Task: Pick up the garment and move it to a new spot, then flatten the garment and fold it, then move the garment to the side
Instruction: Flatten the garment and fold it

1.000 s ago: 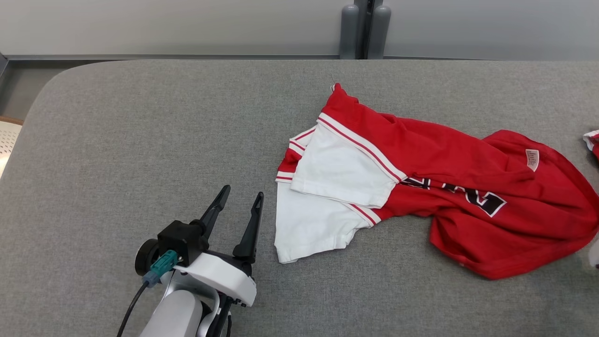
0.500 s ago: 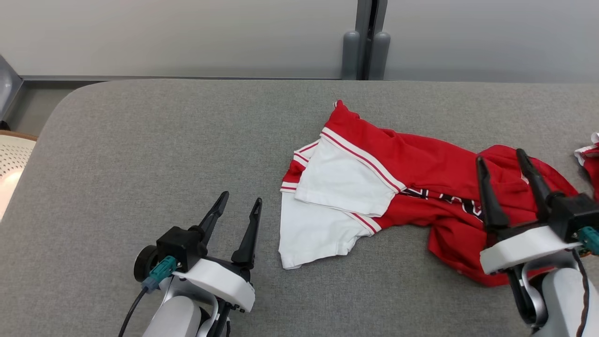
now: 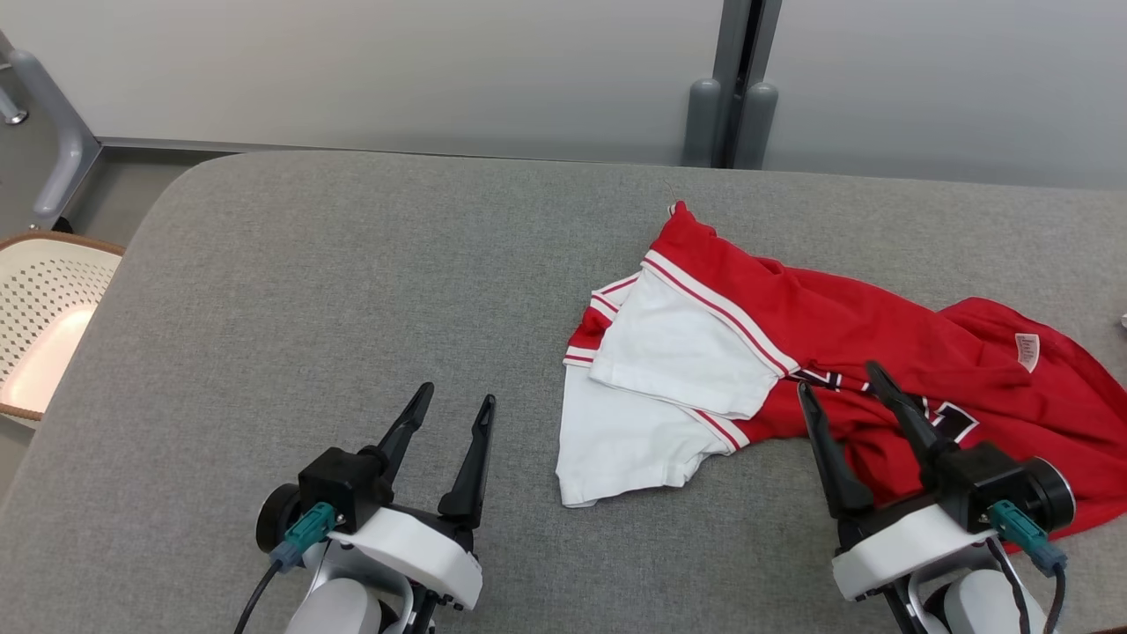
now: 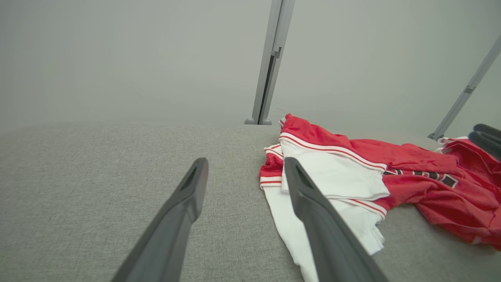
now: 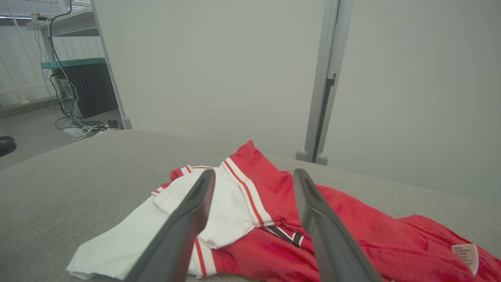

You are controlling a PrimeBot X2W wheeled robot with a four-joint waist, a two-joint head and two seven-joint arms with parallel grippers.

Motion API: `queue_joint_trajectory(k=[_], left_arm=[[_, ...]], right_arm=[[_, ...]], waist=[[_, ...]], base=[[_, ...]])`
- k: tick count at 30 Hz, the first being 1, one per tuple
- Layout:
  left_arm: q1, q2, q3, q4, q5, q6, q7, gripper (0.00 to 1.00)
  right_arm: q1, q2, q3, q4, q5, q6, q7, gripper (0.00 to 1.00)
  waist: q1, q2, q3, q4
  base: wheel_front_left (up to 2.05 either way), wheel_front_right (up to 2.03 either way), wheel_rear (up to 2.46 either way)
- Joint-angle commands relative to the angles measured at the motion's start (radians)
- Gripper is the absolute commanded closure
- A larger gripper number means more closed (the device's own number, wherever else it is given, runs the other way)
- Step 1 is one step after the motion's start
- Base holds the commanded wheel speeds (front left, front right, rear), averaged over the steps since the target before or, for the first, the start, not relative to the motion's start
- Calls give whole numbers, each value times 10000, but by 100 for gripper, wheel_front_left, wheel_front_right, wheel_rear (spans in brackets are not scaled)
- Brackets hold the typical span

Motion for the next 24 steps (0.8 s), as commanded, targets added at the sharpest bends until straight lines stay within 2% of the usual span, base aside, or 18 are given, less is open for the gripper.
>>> queue_joint_trajectory(k=[1, 6, 11, 24], left_arm=[[27, 38, -2, -37, -9, 17, -16, 0], [-27, 41, -98, -91, -87, 18, -15, 0], [-170, 40, -273, -82, -195, 36, -15, 0], [-466, 37, -485, -127, -418, 94, -15, 0]], right_arm=[[-5, -122, 70, 138, -121, -3, -34, 0], [-268, -20, 192, 649, 107, -3, 482, 0], [-588, 4, 476, 1367, 858, -1, 1607, 0], [-1217, -151, 757, 1757, 2450, -1, 2560, 0]], waist=[[0, 0, 9, 81], [0, 0, 175, 278], [0, 0, 523, 557], [0, 0, 1156, 1024]], base=[[0, 0, 0], [0, 0, 0], [0, 0, 0], [0, 0, 0]])
